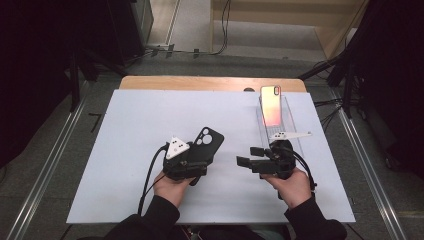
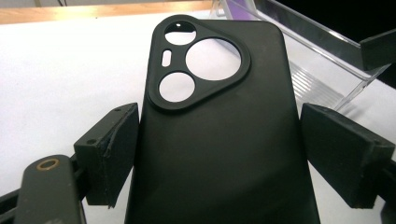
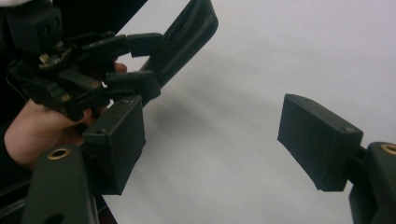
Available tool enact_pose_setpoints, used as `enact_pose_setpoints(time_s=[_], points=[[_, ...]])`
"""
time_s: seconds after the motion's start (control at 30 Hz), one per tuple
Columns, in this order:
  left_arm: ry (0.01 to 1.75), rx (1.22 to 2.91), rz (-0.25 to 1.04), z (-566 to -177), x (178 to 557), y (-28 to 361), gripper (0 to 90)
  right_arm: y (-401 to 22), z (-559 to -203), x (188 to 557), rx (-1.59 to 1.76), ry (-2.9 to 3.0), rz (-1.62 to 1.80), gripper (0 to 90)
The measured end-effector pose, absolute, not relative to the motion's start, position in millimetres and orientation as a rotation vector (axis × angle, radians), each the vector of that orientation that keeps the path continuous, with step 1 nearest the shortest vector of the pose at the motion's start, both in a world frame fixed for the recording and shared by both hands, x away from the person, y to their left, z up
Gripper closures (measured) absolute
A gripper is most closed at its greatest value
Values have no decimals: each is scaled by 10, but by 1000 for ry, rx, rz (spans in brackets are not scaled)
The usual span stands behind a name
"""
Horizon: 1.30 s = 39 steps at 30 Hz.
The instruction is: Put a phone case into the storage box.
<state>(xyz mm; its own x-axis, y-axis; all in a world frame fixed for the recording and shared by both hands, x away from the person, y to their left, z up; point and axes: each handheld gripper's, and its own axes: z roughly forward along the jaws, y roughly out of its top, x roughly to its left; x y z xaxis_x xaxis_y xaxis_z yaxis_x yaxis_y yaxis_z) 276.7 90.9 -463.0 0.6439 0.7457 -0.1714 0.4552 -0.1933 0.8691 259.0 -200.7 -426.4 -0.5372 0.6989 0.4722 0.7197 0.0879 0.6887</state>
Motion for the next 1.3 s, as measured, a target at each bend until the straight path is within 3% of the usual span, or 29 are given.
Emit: enact_pose_setpoints(time_s=[0.53, 1.3], points=[[915, 1737, 440, -4722, 2613, 785, 151, -1890, -4189, 2744, -1527, -2232, -1540, 219], [915, 1677, 410, -4780, 2531, 710, 150, -1722, -4251, 2921, -1577, -2105, -1552, 307]])
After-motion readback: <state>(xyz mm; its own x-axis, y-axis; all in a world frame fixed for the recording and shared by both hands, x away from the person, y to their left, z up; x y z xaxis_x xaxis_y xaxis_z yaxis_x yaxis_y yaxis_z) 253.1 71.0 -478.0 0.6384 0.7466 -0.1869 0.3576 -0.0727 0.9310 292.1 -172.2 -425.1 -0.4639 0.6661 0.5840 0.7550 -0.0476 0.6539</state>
